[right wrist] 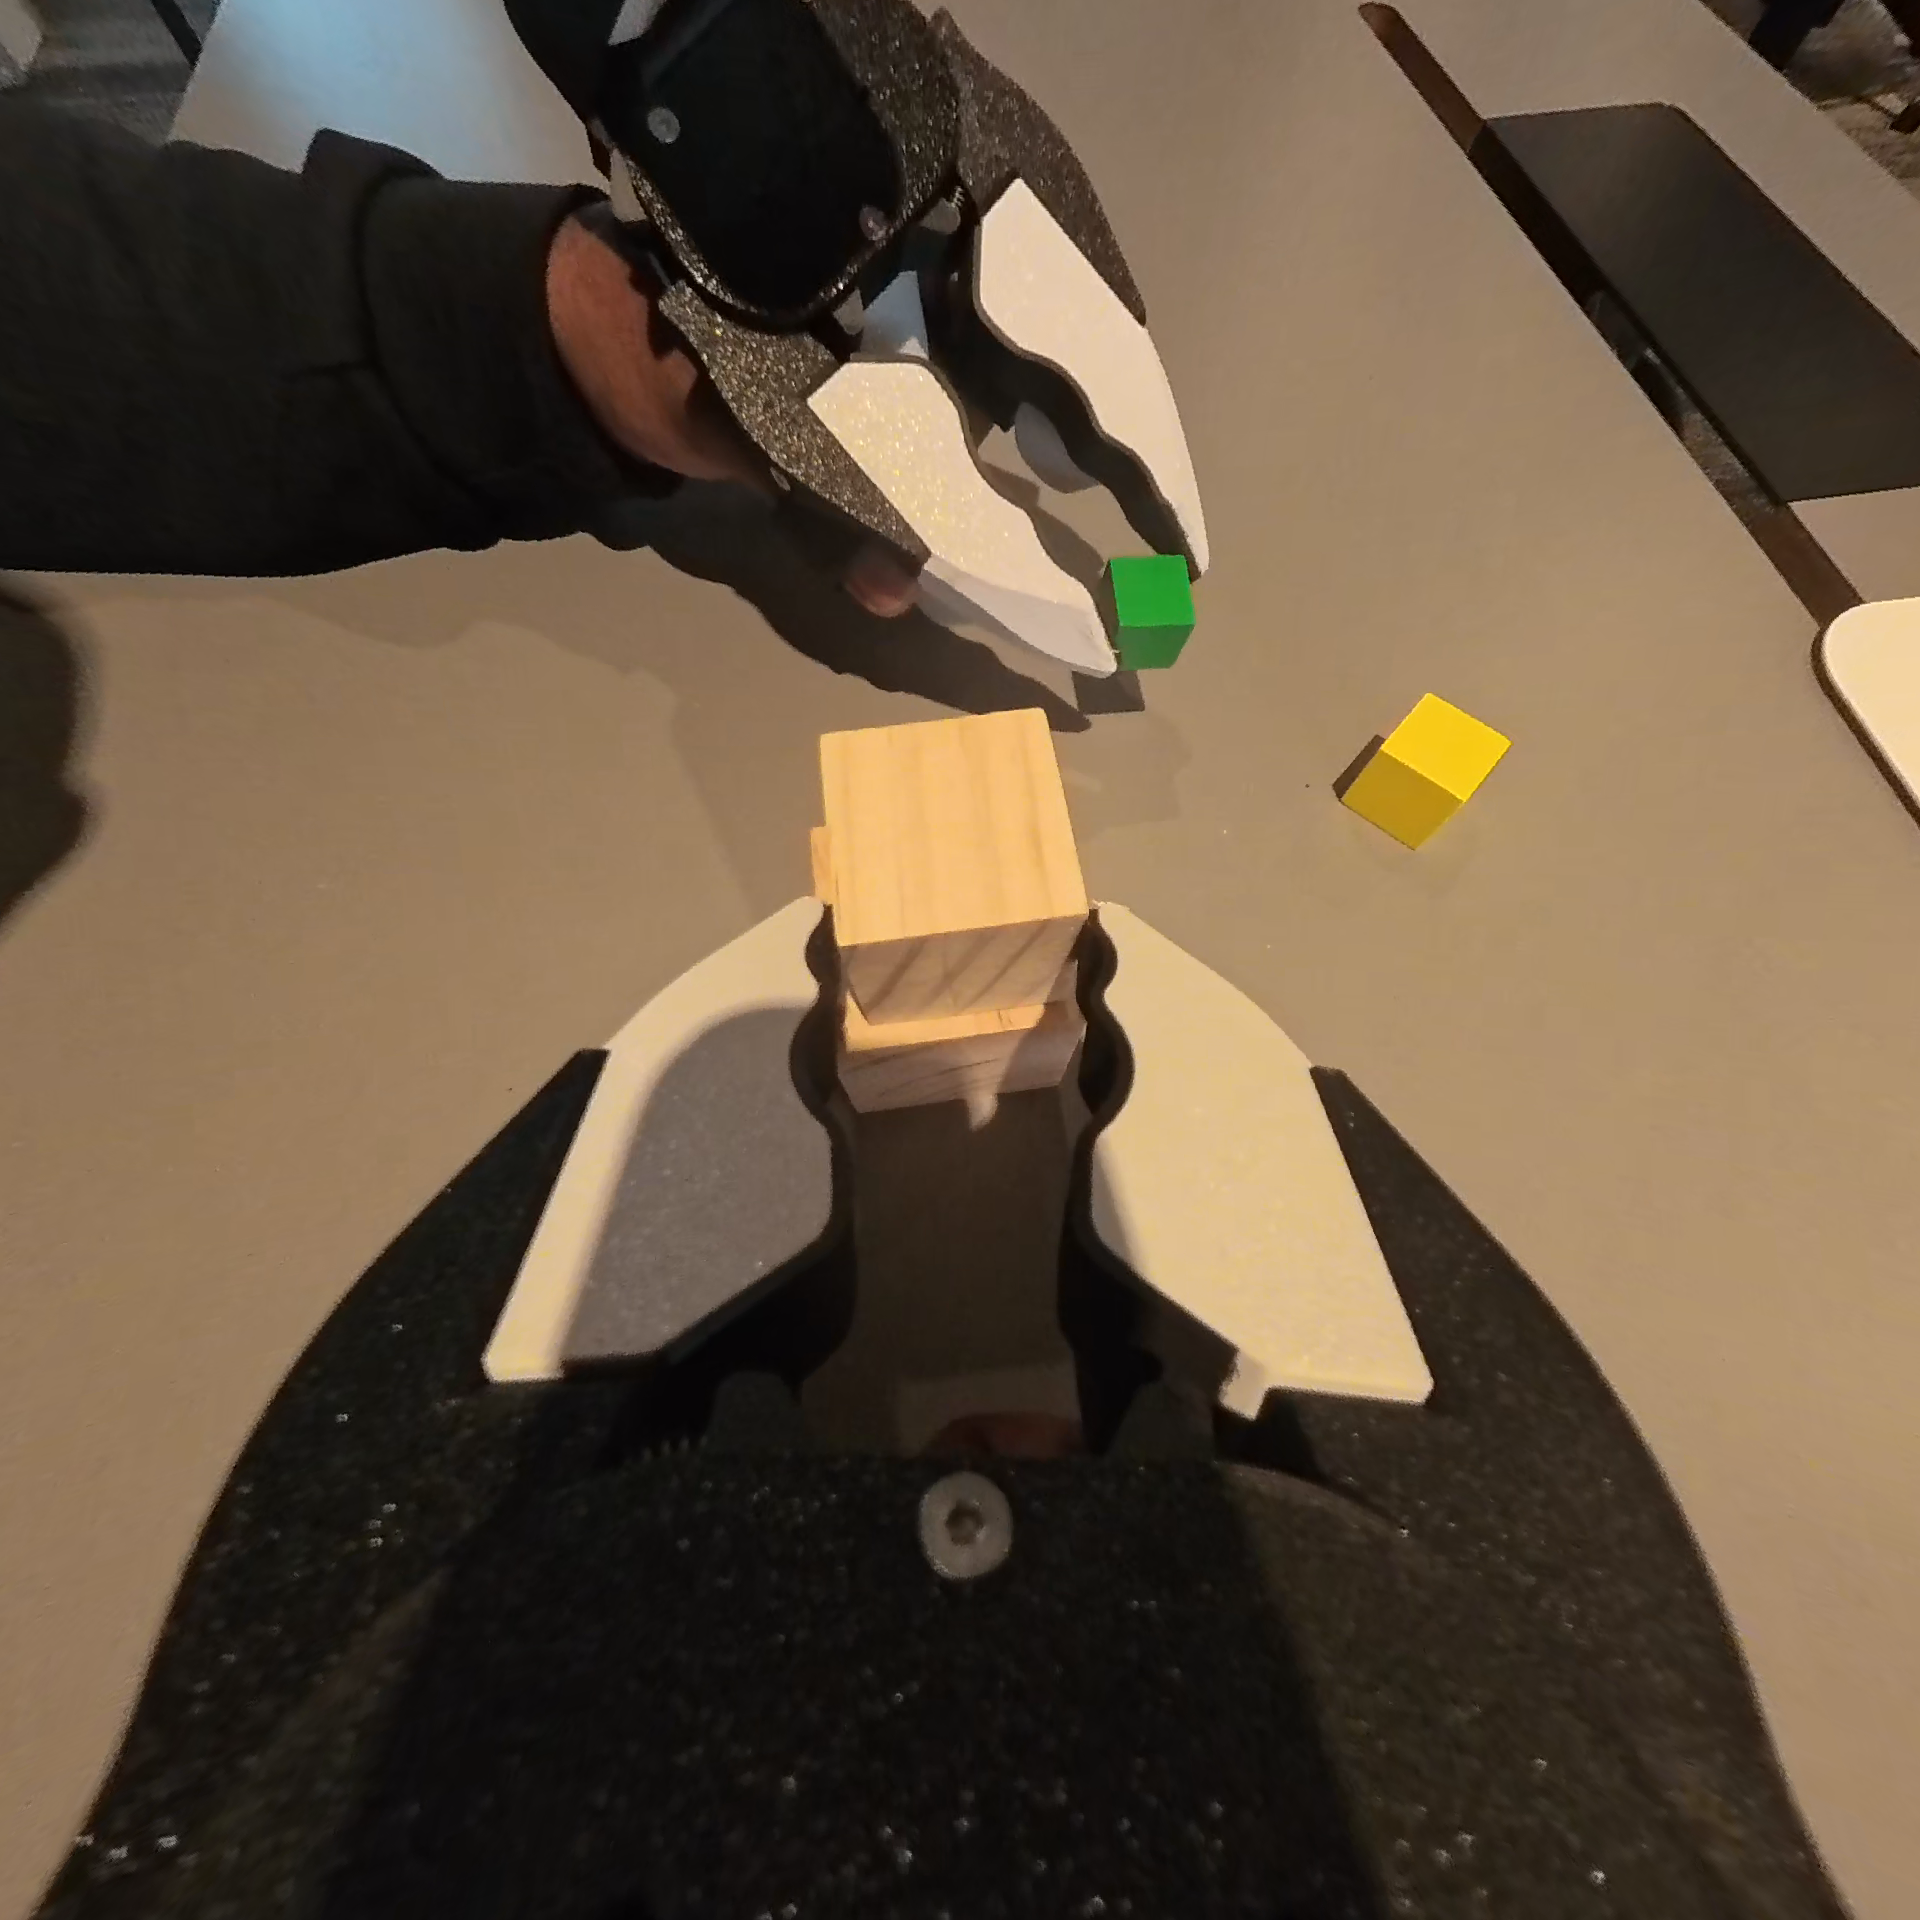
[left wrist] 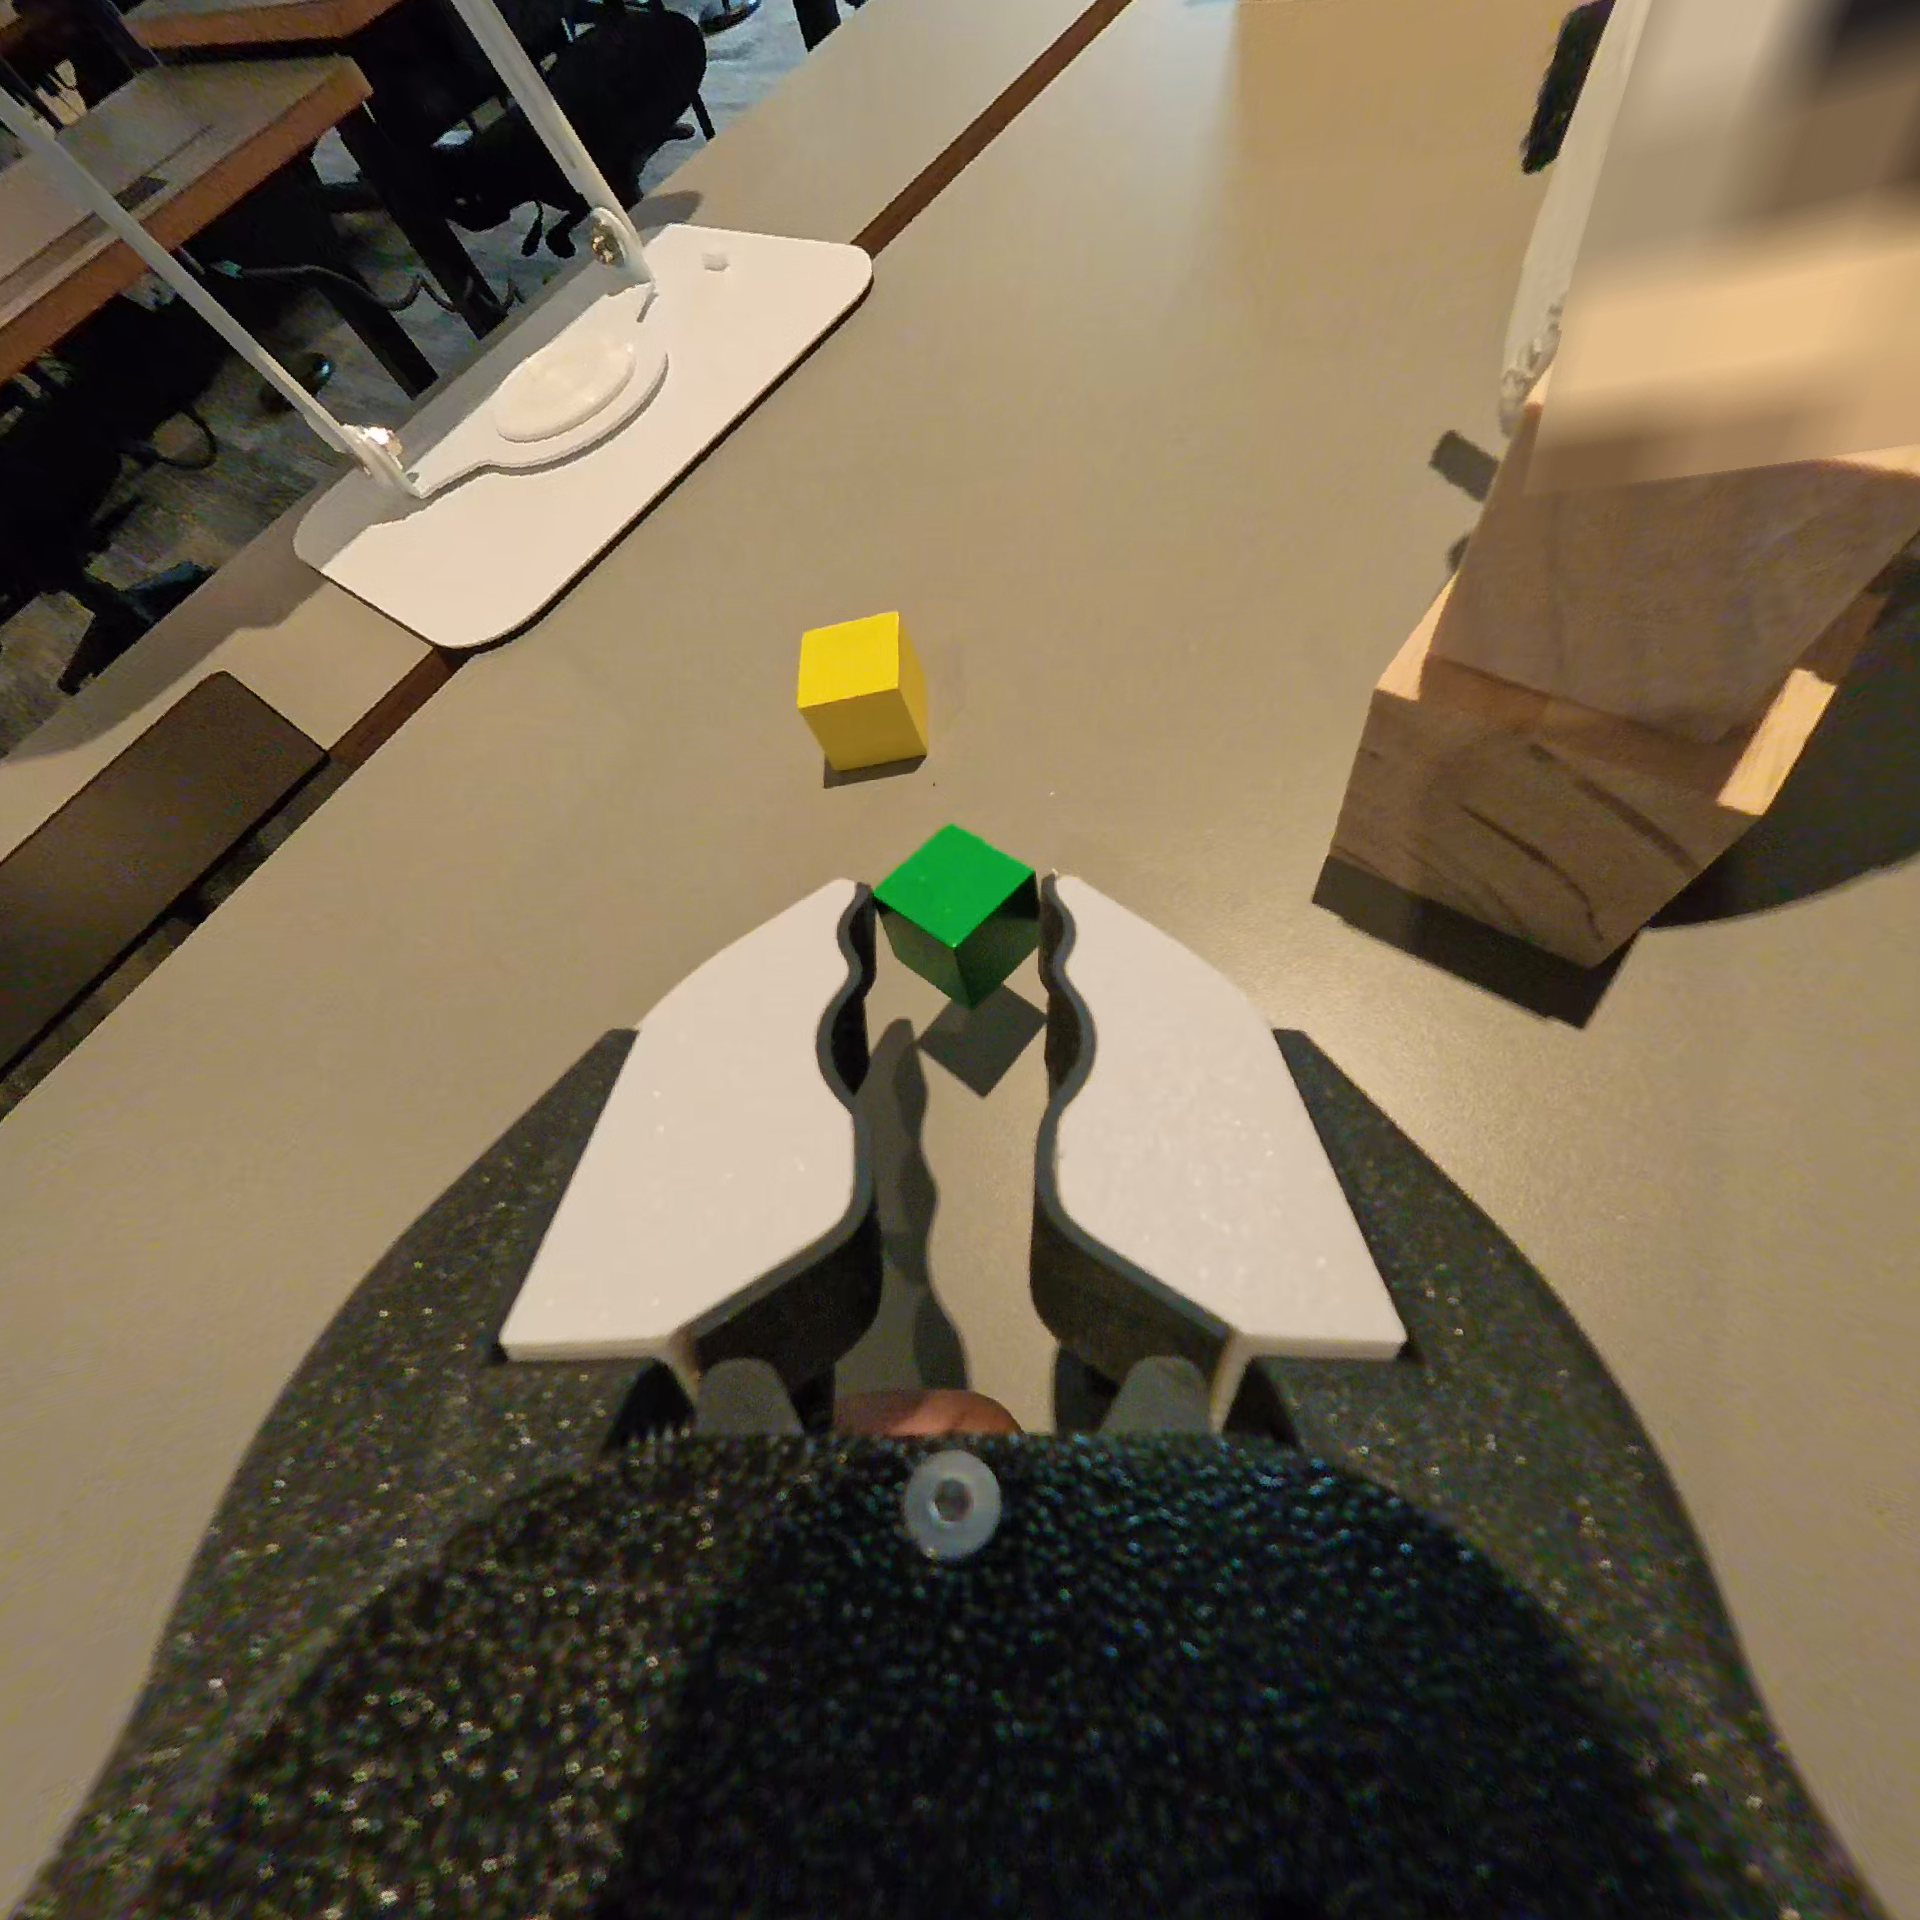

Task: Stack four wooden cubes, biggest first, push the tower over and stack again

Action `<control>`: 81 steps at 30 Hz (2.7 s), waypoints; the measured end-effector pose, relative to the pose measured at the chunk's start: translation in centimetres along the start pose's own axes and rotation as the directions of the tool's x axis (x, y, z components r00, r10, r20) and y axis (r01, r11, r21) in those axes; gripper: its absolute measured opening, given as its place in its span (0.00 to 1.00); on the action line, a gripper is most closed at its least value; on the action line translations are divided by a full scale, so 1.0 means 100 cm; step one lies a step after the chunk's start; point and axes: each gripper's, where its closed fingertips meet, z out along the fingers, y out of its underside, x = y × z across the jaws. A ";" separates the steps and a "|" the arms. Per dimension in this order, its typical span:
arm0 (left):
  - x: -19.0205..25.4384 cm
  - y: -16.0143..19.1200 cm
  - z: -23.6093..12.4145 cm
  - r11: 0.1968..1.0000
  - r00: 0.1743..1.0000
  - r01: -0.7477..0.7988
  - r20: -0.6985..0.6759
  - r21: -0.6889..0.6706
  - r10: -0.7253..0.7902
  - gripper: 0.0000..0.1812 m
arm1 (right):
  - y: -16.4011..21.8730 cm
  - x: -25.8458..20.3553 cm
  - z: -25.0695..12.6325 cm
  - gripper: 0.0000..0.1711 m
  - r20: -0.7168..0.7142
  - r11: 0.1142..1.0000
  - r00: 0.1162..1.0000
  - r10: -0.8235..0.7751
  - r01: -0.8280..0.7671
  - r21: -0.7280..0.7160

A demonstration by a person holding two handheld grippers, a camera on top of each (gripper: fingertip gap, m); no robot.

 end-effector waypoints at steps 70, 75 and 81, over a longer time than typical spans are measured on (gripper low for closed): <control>0.010 0.015 0.007 0.988 0.995 -0.098 0.001 -0.116 0.099 0.16 | 0.034 0.114 0.011 0.34 -0.126 0.999 0.992 -0.031 0.033 0.020; 0.011 0.018 0.007 0.990 0.998 -0.063 -0.026 -0.128 0.060 0.16 | 0.018 0.130 0.041 0.37 -0.075 0.998 0.995 -0.060 0.060 0.000; 0.011 0.018 0.007 0.990 0.998 -0.062 -0.028 -0.129 0.059 0.16 | 0.007 0.123 0.073 0.38 0.153 0.991 0.981 -0.121 0.129 -0.043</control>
